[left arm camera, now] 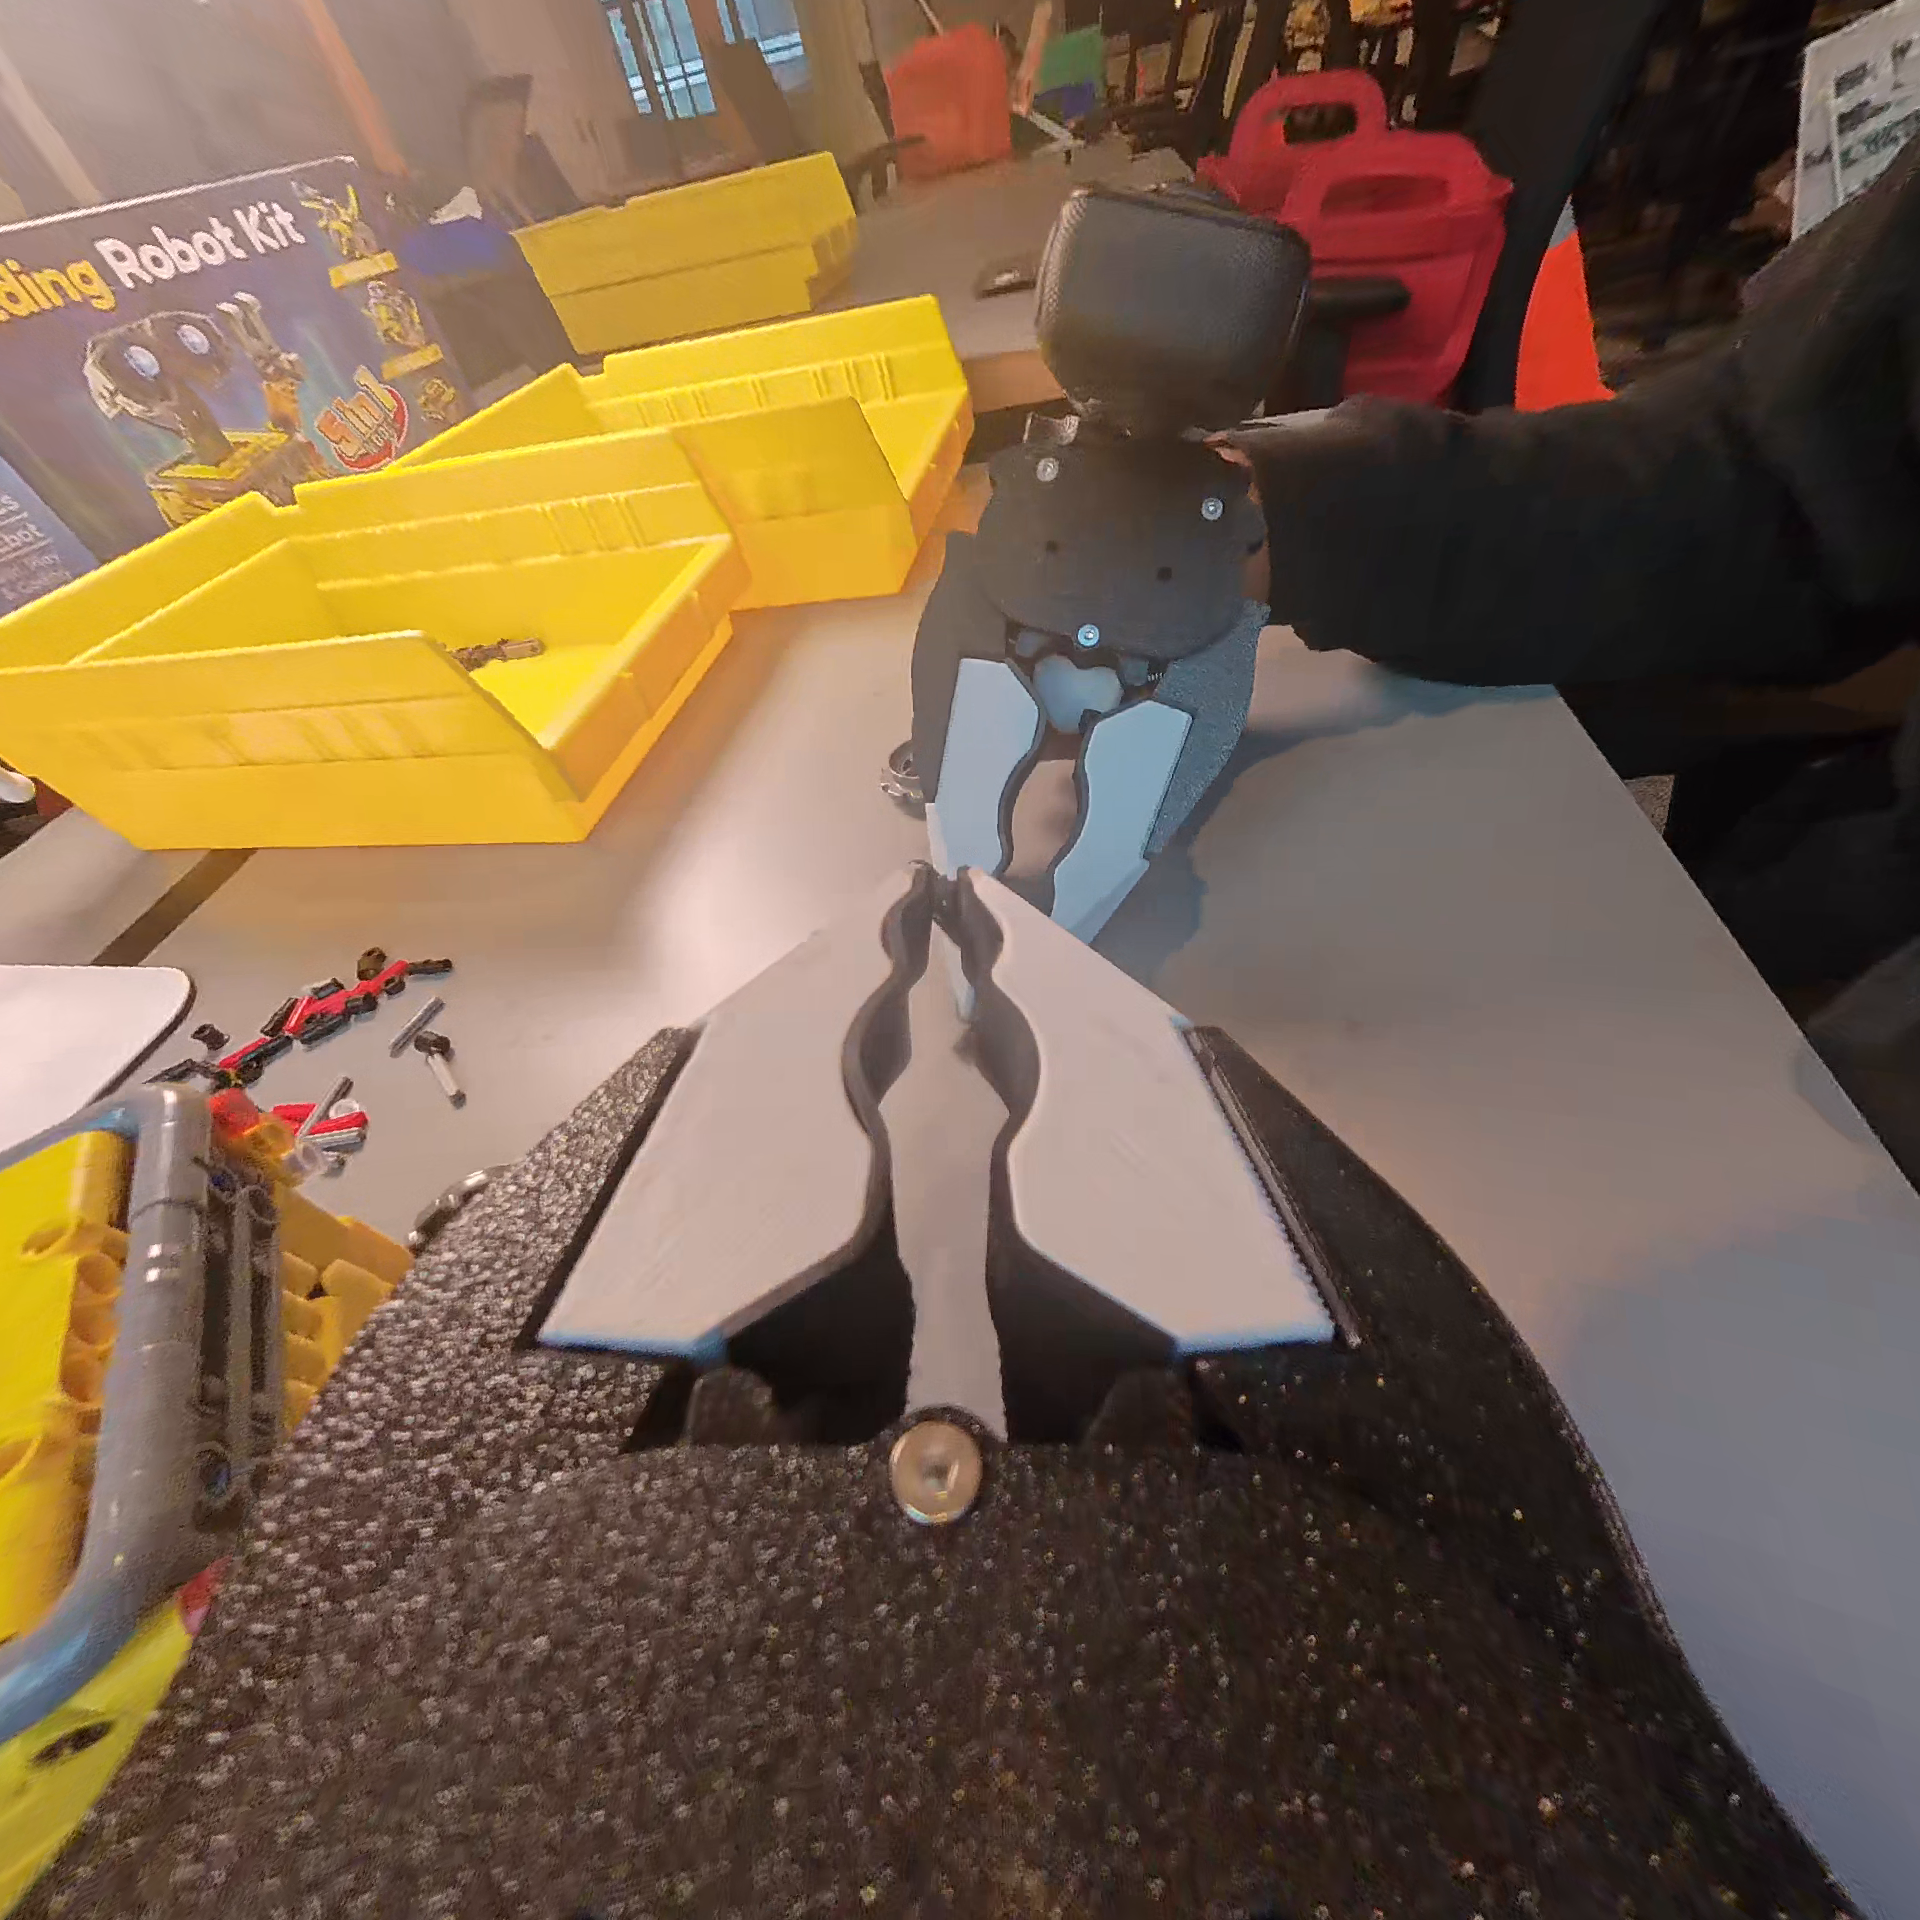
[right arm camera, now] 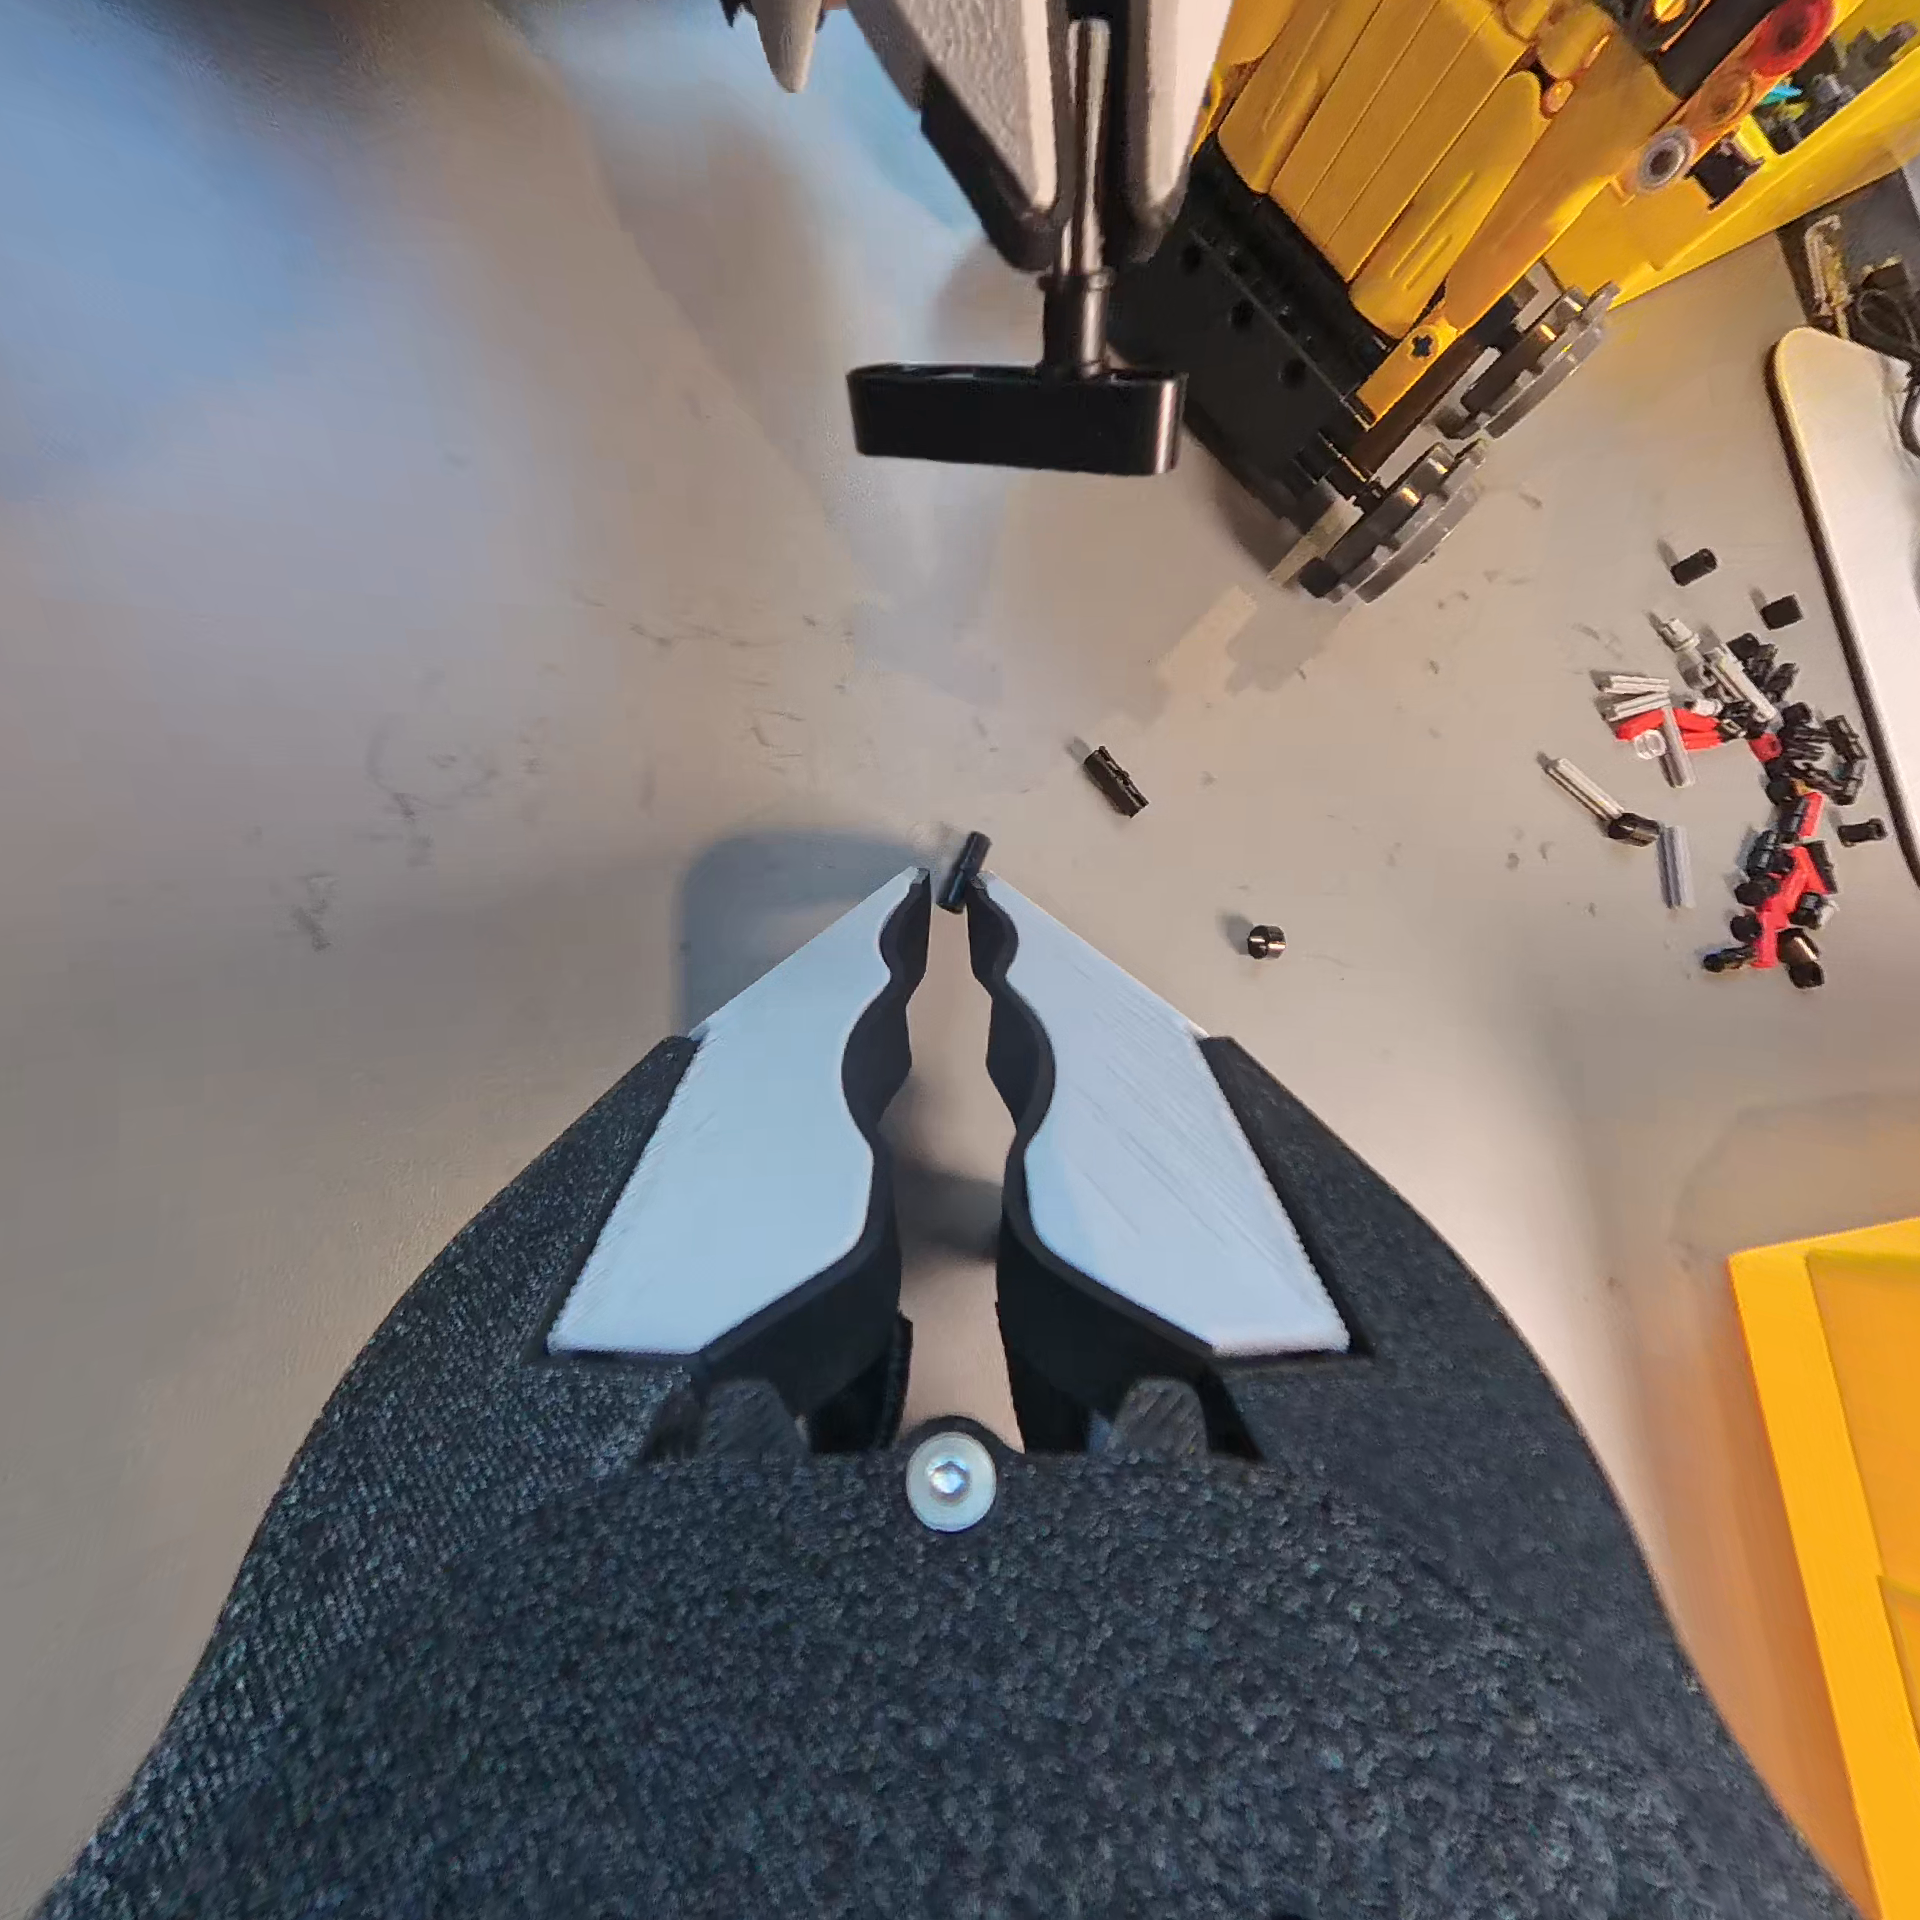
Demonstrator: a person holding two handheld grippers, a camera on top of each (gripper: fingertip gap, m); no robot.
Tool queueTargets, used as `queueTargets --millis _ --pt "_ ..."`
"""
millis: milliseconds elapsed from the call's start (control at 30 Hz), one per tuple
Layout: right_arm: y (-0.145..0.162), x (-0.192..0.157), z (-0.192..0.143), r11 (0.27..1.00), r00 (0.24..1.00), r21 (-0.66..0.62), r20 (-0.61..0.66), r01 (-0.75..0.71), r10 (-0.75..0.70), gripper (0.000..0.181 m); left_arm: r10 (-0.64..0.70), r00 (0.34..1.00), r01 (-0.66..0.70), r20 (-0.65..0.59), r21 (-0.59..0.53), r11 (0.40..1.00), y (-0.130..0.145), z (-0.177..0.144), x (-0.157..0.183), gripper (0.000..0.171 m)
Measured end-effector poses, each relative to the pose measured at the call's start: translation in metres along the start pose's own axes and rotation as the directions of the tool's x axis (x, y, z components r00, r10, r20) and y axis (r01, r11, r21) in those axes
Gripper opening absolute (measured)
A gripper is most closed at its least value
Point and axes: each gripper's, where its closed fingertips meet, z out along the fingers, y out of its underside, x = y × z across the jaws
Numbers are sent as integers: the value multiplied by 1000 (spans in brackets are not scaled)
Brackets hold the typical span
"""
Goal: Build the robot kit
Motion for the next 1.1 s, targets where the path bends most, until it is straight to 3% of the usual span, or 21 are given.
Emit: queueTargets --millis 167,233,300,367,433,500,567,667,767,867,967,1100 --pt "0 4 -3 999 1000 5 1 -31 31 17 -8 1000 8 2 10 1000 -2 -1 1 2" --pt "-19 6 -14 988 997 133 18 -81 80 18 -41 999 41 1 54 998 -8 -3 -1 2" --pt "-57 5 -34 913 976 349 124 -213 181 20 -98 995 99 -15 135 986 -21 -8 -3 2" --pt "-87 8 -48 785 924 491 256 -379 285 24 -152 987 158 -44 228 961 -34 -13 -6 2" --pt "-103 13 -53 671 866 550 355 -497 351 27 -192 977 211 -93 294 932 -44 -18 -6 2" --pt "-112 18 -58 580 830 594 411 -557 377 15 -209 972 233 -107 319 919 -46 -22 -8 2" --pt "-116 20 -65 535 812 610 452 -584 370 8 -214 969 242 -120 327 913 -46 -26 -8 2" --pt "-113 19 -69 601 857 613 396 -514 329 7 -216 964 250 -155 256 934 -36 -23 -3 2" --pt "-98 14 -58 770 923 513 274 -379 272 7 -203 966 219 -162 84 972 -11 -13 3 5" --pt "-78 7 -43 902 964 350 180 -251 198 7 -222 953 222 -207 -22 975 3 -8 14 24" --pt "-65 -6 -28 956 974 231 178 -180 140 7 -179 962 156 -205 -123 980 21 -2 21 20" --pt "-55 -19 -11 973 967 153 213 -172 138 7 -100 977 46 -190 -270 962 49 4 28 9"
